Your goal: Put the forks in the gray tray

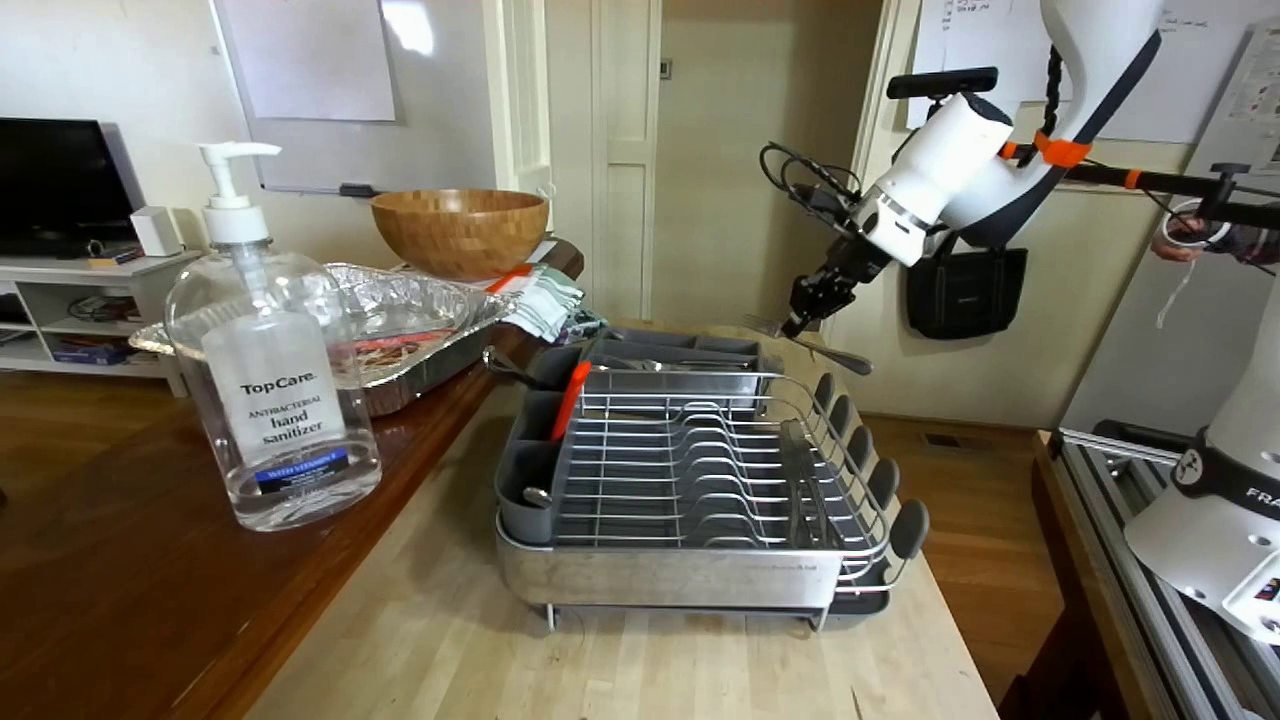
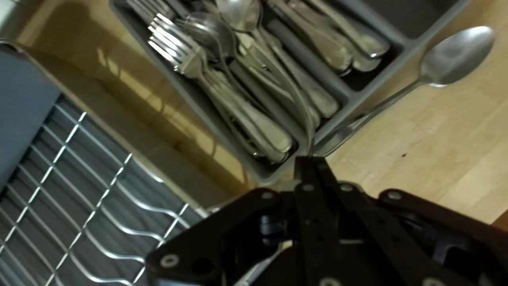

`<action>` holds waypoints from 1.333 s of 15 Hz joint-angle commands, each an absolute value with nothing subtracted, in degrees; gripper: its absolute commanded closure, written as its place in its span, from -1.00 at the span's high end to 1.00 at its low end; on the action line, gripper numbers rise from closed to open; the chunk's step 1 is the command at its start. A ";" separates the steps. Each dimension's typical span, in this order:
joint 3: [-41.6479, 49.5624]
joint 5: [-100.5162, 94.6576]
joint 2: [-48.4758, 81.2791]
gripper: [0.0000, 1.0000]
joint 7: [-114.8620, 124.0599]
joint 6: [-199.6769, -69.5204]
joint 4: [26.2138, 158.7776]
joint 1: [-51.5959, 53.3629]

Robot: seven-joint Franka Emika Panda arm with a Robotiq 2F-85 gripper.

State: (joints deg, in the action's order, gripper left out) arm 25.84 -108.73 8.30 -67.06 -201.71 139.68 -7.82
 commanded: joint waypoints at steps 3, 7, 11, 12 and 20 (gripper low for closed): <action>31.23 -120.40 16.22 -0.98 -54.69 -204.67 124.25 -4.41; 31.73 -122.16 19.93 -0.98 -50.11 -205.57 116.18 0.31; 29.46 -121.21 22.42 -0.98 -52.99 -212.13 110.14 1.70; 28.64 -120.61 22.63 -0.98 -54.58 -213.77 109.47 1.35; 15.91 -125.52 21.21 -0.93 -51.21 -210.93 108.89 -8.53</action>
